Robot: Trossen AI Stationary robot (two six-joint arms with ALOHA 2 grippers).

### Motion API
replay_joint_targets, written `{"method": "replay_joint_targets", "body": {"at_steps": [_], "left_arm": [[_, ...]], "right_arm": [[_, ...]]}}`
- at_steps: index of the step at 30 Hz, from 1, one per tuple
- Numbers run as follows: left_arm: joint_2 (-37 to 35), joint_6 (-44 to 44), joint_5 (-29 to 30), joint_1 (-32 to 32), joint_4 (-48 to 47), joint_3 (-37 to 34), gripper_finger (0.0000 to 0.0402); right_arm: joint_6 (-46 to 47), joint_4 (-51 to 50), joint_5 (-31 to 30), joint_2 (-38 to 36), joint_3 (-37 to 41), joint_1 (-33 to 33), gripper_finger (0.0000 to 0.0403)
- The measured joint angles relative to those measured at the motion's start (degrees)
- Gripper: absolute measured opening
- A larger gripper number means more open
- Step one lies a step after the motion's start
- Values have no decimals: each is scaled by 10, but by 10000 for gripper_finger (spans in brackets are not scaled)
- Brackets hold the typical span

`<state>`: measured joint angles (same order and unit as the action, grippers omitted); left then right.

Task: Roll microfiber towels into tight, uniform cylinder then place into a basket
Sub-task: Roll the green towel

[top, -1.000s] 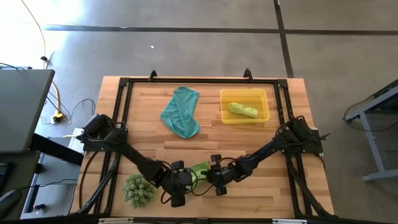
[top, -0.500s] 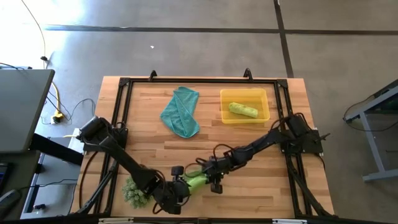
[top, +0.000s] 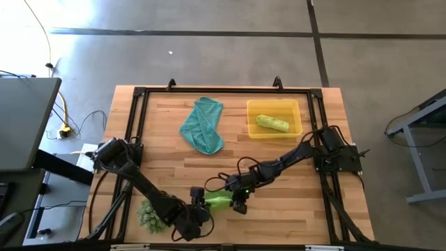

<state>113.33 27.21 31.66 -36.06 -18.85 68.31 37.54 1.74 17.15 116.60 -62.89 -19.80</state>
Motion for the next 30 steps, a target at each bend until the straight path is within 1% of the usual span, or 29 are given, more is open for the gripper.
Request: {"method": "replay_joint_targets", "body": {"at_steps": [2,5,8,11,13,15,17,19,22,24,27,29,30], "left_arm": [[8,13,-5,7,-6,0,174],[20,41,-41,19,-8,2,174],[27,78,-79,31,-7,3,174],[27,101,-106,39,-4,4,174],[26,105,-114,42,-4,3,174],[26,105,-118,44,-4,3,174],[26,111,-122,48,-4,3,174],[26,121,-127,53,-4,3,174],[26,135,-134,60,-2,3,174],[25,141,-147,66,0,3,174],[24,142,-165,74,2,3,174],[24,142,-166,76,6,2,174],[24,142,-166,77,9,1,174]], "right_arm": [[-3,0,-4,0,0,-3,16],[-24,2,-7,0,0,-8,25],[-48,-3,-5,-8,0,-9,55],[-80,-41,4,-36,2,-9,94],[-110,-83,9,-63,4,-9,117],[-143,-100,1,-90,4,-15,132],[-177,-110,-39,-115,3,-30,138],[-223,-100,-105,-125,3,-54,139],[-323,-65,-205,-126,3,-100,137],[-383,-37,-268,-119,1,-128,136],[-441,-3,-354,-93,1,-155,135],[-452,24,-392,-78,1,-163,135],[-453,35,-399,-71,1,-165,135]]}}
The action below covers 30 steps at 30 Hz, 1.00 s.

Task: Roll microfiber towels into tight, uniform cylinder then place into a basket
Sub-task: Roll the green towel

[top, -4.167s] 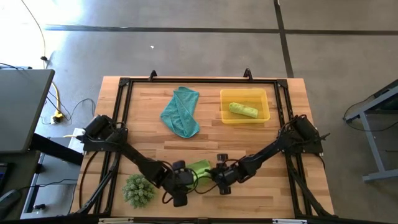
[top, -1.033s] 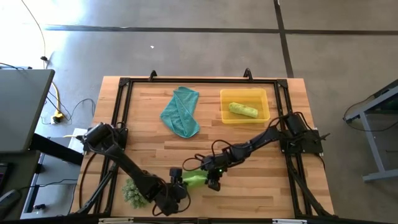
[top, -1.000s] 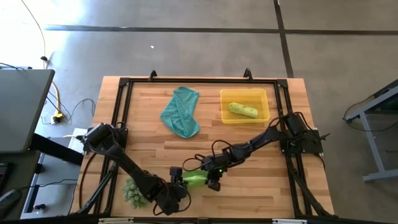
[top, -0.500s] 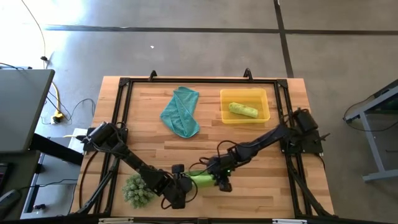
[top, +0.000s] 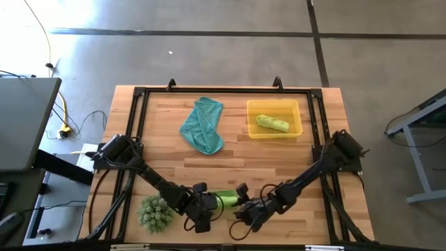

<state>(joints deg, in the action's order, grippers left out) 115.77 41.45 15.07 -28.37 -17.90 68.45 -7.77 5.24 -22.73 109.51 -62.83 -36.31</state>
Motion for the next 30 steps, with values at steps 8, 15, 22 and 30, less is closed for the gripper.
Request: {"method": "replay_joint_targets", "body": {"at_steps": [8,15,22,30], "left_arm": [[0,10,0,3,12,-1,174],[1,19,-6,4,17,-1,174],[0,21,-8,4,23,-1,174],[-41,5,-16,5,18,-5,162]], "right_arm": [[2,8,-28,43,0,2,135],[16,0,-53,46,0,16,142],[89,-43,-2,46,-1,42,195],[172,-67,67,44,-2,69,208]]}}
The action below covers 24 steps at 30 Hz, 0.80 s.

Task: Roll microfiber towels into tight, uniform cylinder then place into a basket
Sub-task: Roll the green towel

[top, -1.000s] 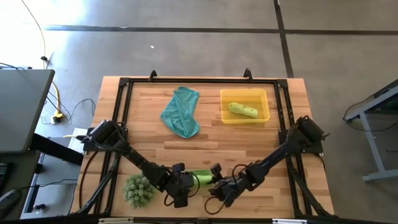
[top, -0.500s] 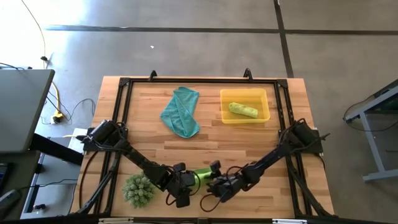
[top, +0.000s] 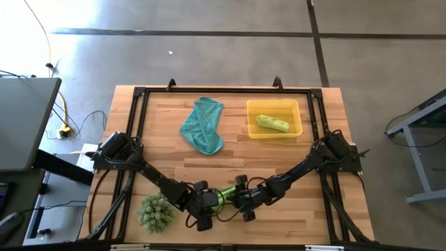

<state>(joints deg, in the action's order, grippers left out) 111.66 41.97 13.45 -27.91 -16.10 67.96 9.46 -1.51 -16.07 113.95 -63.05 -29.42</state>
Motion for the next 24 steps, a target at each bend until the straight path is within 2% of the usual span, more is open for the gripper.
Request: {"method": "replay_joint_targets", "body": {"at_steps": [6,15,20,24], "left_arm": [[-38,-14,0,-5,2,1,152],[-40,-54,19,-10,7,2,162],[-40,-141,93,-14,39,2,172],[-40,-225,138,-18,66,3,176]], "right_arm": [[27,-15,5,-1,0,6,188],[94,-29,36,-2,0,26,73],[135,-31,98,-2,0,42,14],[180,-28,167,-2,0,59,11]]}}
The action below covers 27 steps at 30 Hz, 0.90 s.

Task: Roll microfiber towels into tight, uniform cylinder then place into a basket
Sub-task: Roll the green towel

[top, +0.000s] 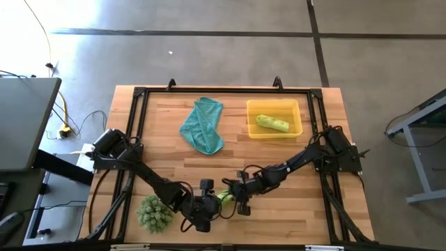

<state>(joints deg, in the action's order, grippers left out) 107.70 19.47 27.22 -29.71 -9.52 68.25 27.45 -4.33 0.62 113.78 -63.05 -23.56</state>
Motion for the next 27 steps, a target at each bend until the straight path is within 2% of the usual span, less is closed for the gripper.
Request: {"method": "replay_joint_targets", "body": {"at_steps": [4,9,13,16,27], "left_arm": [[10,-21,5,3,-1,1,177],[49,-17,5,8,-7,1,177],[73,22,18,10,-30,1,177],[82,64,7,13,-45,2,176],[88,94,-17,15,-40,2,176]], "right_arm": [[37,2,61,1,0,17,21],[56,7,98,1,1,34,22],[56,8,114,2,1,40,23],[23,12,115,2,2,40,29],[-106,-4,116,-61,5,33,136]]}}
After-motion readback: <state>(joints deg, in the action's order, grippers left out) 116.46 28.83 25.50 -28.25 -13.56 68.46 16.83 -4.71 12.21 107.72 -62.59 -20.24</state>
